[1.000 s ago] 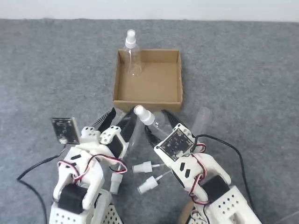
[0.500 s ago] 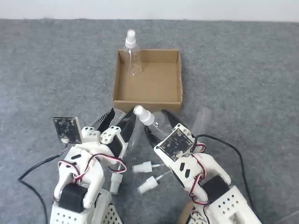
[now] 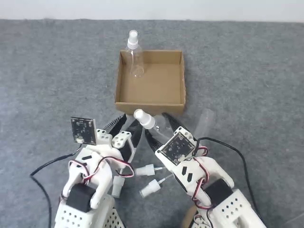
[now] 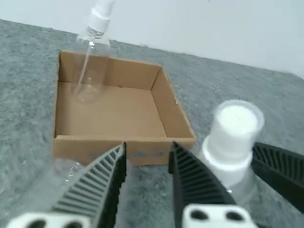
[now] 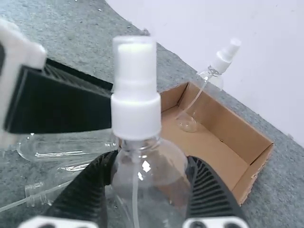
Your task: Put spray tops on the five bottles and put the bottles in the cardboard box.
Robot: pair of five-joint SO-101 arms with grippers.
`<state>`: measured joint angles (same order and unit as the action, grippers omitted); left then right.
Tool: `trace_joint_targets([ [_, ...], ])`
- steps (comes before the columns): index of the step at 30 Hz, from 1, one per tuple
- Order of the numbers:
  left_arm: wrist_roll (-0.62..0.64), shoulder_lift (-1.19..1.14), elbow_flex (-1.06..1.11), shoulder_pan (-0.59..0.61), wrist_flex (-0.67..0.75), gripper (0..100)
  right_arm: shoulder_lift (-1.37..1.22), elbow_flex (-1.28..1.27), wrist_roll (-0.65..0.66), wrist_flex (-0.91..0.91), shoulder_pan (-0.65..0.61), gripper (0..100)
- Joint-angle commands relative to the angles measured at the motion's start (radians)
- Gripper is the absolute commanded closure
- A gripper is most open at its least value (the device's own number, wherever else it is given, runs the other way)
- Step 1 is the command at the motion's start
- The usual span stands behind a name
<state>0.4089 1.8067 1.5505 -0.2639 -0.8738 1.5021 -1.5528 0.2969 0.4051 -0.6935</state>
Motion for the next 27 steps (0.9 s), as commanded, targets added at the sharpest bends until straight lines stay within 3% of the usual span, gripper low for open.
trace_joint_targets([
  [1,-0.068,0.018,-0.007,-0.063,0.029,91,0.022,0.032,0.009,-0.025,-0.008,96.1],
  [20,-0.072,0.018,-0.013,-0.081,0.092,93,0.018,0.031,0.009,-0.024,-0.024,96.1],
  [27,-0.074,0.018,-0.013,-0.160,0.087,93,0.021,0.012,0.015,-0.024,-0.061,96.1],
])
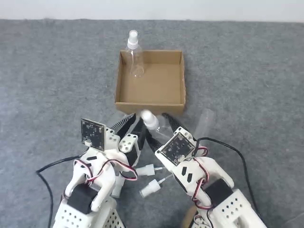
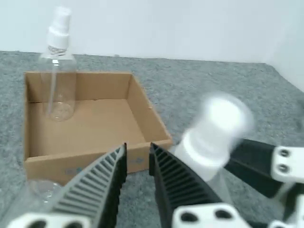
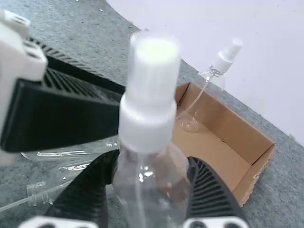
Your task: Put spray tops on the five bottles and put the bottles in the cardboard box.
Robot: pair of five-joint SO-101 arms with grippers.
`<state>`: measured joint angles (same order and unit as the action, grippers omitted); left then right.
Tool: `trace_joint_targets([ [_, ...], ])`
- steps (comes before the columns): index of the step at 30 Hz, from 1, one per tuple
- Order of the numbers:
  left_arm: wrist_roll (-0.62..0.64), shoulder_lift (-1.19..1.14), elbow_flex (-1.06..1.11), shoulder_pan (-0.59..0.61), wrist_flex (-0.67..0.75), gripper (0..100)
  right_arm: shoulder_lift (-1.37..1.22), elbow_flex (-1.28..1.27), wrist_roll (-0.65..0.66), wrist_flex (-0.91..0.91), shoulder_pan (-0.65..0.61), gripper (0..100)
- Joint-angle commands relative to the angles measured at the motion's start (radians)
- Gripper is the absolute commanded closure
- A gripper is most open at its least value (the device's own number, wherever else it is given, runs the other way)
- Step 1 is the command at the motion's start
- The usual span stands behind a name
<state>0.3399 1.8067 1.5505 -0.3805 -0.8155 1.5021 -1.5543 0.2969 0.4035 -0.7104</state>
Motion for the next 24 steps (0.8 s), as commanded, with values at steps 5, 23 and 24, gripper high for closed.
trace_joint_targets([
  [5,-0.008,0.018,-0.012,-0.043,0.015,93,0.021,0.014,0.015,-0.022,-0.041,96.1],
  [23,-0.002,0.018,-0.035,0.083,0.008,93,0.021,0.015,0.015,-0.024,-0.036,96.1],
  [24,-0.002,0.018,-0.035,0.089,0.008,93,0.021,0.015,0.015,-0.024,-0.036,96.1],
])
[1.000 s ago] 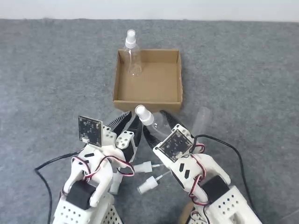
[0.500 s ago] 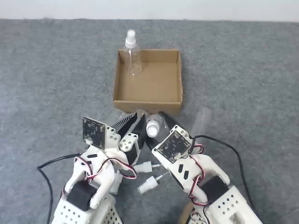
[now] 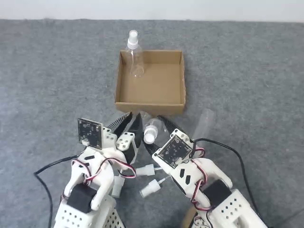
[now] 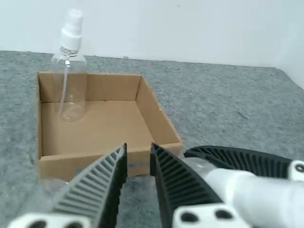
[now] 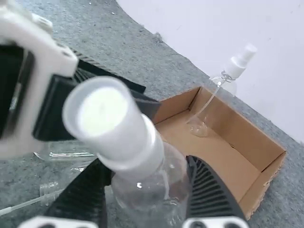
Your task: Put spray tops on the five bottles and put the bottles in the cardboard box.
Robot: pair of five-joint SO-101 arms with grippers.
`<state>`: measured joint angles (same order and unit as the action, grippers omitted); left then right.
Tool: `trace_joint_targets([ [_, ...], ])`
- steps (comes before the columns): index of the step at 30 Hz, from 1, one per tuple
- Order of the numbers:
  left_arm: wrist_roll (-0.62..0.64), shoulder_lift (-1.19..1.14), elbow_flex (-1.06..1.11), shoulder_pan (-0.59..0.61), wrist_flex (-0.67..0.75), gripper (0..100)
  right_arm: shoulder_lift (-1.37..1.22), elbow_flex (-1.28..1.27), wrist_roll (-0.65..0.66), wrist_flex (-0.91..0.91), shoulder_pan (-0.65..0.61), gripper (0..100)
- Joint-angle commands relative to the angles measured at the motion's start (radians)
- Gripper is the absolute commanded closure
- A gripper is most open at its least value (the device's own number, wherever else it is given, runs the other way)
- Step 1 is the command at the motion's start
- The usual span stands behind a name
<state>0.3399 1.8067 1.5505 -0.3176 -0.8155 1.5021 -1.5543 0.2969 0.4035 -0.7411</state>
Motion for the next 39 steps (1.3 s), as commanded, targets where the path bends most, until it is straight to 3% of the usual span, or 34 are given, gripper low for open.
trace_joint_targets([
  [1,-0.002,0.018,-0.035,0.037,0.011,93,0.021,0.015,0.015,-0.024,-0.005,96.1],
  [15,-0.020,0.018,0.022,0.242,0.044,93,0.021,0.025,0.015,-0.022,-0.005,96.1],
  [27,-0.051,0.018,0.056,0.539,0.051,93,0.018,0.026,0.006,-0.019,-0.005,96.2],
  [31,-0.051,0.018,0.081,0.637,0.118,93,0.016,0.028,-0.037,-0.016,-0.005,96.2],
  [39,-0.103,0.017,0.134,0.663,0.213,93,0.010,0.060,-0.061,-0.010,-0.005,96.2],
])
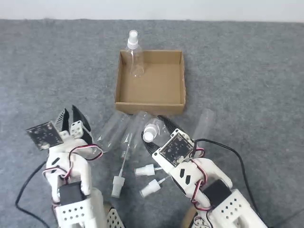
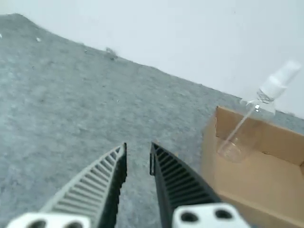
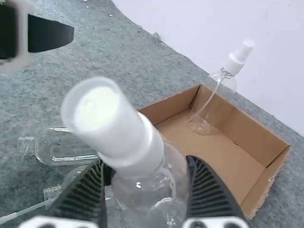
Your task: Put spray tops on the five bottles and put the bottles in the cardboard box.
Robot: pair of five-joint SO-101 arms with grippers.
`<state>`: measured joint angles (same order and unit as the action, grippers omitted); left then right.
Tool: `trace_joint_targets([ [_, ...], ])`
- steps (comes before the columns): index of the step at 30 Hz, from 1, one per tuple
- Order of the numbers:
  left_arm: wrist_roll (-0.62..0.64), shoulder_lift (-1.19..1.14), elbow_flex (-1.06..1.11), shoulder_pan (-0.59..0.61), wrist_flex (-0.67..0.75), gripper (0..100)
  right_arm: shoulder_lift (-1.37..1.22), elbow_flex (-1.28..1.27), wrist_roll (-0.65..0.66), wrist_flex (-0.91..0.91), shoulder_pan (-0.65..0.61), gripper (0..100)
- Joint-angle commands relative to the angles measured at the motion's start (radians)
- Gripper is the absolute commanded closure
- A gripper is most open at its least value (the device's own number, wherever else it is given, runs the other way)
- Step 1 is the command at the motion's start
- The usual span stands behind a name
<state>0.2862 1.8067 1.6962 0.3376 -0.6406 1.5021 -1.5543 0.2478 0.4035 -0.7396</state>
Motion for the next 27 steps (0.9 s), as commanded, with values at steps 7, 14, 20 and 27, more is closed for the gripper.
trace_joint_targets([
  [7,-0.077,0.015,-0.012,0.003,0.037,93,0.010,0.124,-0.012,-0.010,0.039,99.2],
  [14,-0.077,0.015,-0.012,0.003,0.037,93,0.010,0.195,-0.012,-0.010,0.082,99.2],
  [20,-0.077,0.015,-0.012,0.003,0.037,93,-0.007,0.296,-0.012,-0.010,0.082,99.2],
  [27,-0.077,0.015,-0.012,0.002,0.037,93,-0.266,0.463,-0.008,-0.019,0.081,99.2],
])
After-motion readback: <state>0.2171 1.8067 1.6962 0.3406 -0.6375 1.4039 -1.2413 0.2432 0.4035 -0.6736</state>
